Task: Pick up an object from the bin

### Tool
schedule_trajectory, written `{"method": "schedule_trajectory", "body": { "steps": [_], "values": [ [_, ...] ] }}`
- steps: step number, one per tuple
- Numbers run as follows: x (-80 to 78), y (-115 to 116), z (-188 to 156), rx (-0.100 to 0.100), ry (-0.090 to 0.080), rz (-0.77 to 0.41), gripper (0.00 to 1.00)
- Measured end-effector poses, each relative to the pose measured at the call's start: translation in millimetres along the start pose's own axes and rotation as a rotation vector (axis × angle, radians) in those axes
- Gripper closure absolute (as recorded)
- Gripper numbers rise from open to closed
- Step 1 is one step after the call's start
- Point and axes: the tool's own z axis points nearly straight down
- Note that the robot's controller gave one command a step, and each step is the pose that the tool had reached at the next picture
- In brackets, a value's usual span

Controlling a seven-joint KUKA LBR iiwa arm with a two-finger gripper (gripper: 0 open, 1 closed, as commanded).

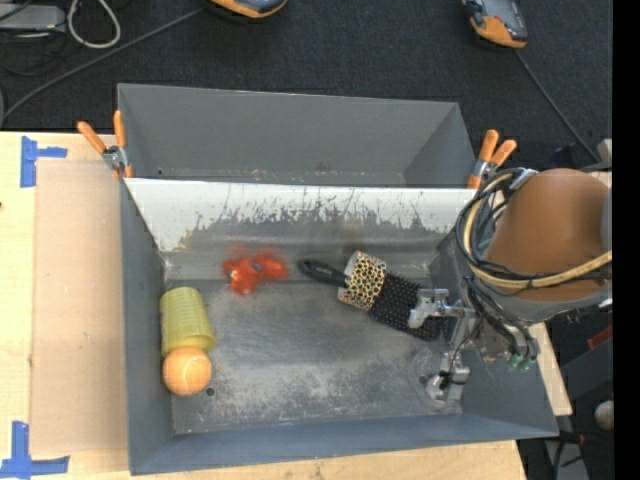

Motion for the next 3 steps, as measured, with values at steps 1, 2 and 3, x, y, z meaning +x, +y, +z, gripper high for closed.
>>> {"method": "schedule_trajectory", "body": {
  "steps": [1, 2, 3],
  "values": [
    [-1.7, 0, -4, 0.001, -0.008, -0.003, 0.00],
    [-26.0, 19, 25, 0.000, -0.008, 0.084, 0.00],
    [-63.2, 0, 23, 0.001, -0.012, 0.035, 0.00]
  ]
}}
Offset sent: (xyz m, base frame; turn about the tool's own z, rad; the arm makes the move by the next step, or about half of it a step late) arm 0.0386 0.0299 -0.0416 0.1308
